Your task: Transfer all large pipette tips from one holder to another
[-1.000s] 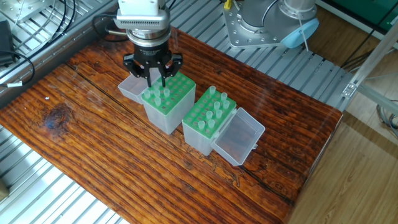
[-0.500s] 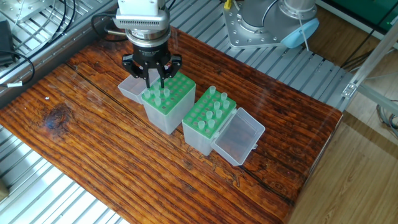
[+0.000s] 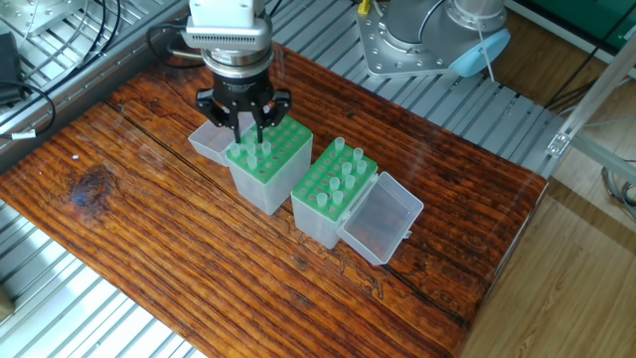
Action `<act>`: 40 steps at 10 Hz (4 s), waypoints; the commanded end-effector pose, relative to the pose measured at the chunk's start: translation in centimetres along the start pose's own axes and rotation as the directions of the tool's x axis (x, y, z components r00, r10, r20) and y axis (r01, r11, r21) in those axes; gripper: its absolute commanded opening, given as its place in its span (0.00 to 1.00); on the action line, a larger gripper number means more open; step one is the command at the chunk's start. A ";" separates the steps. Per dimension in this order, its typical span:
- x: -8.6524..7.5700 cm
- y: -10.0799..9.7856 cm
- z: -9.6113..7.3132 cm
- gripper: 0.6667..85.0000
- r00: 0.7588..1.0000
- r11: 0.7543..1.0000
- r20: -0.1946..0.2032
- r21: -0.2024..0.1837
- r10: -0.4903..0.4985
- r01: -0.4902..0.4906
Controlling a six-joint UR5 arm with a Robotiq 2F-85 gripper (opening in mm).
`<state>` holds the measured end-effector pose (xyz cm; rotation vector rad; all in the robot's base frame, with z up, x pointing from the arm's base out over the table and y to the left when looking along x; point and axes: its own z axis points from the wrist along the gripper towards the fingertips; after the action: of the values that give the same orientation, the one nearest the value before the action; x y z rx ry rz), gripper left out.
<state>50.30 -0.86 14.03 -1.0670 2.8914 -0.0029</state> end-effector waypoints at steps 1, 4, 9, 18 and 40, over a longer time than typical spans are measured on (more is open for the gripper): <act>-0.4 -0.1 -0.1 0.36 1.000 1.000 0.014 0.004 0.004 -0.004; -0.4 -0.1 -0.1 0.32 1.000 1.000 0.015 0.003 0.010 -0.010; -0.2 -0.1 -0.4 0.13 1.000 1.000 0.005 0.002 0.022 -0.022; 0.4 0.0 -5.1 0.13 0.999 0.999 -0.032 -0.006 0.032 -0.033; 1.2 2.8 -15.1 0.10 0.997 0.999 -0.078 0.037 0.018 -0.015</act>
<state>46.92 -0.35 28.35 -1.0606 2.9630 -0.1179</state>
